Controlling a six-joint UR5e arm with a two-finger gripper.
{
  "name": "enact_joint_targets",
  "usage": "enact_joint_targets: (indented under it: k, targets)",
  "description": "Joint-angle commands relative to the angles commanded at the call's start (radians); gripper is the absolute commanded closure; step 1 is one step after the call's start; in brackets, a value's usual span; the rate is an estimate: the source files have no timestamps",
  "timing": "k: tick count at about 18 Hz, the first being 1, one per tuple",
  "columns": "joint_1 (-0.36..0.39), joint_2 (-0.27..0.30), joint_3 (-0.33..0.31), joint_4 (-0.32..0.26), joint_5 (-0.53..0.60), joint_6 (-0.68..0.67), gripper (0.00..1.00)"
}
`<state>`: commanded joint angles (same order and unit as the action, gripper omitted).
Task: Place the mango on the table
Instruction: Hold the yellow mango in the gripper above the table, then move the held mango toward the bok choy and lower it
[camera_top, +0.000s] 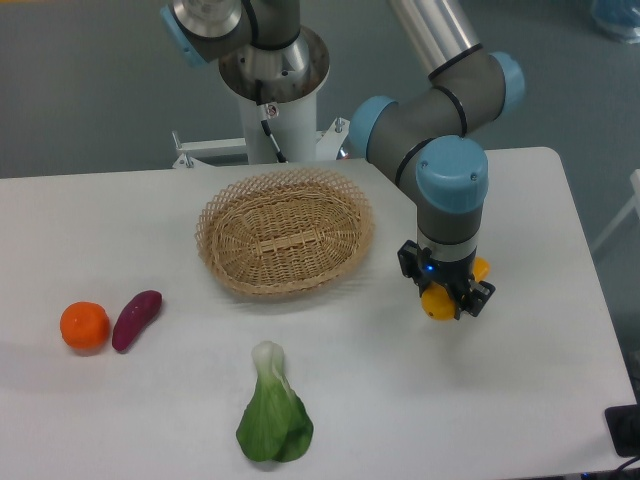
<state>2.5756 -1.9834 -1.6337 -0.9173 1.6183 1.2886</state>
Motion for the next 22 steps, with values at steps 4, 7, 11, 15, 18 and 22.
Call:
enact_joint_targets:
  k: [4,7,11,15,18,22]
  targets:
    - [0.000,-0.003,0.000,0.000,0.002,-0.008,0.50]
    - [-0.003,-0.008,0.009,0.000,0.017,-0.017,0.50]
    - [-0.003,-0.012,0.018,0.000,0.017,-0.023,0.49]
    - [-0.005,-0.021,0.012,0.002,0.017,-0.025,0.49]
    - [-0.006,-0.038,0.008,0.034,0.017,-0.055,0.49]
    - [-0.011,-0.071,0.003,0.104,0.015,-0.086,0.49]
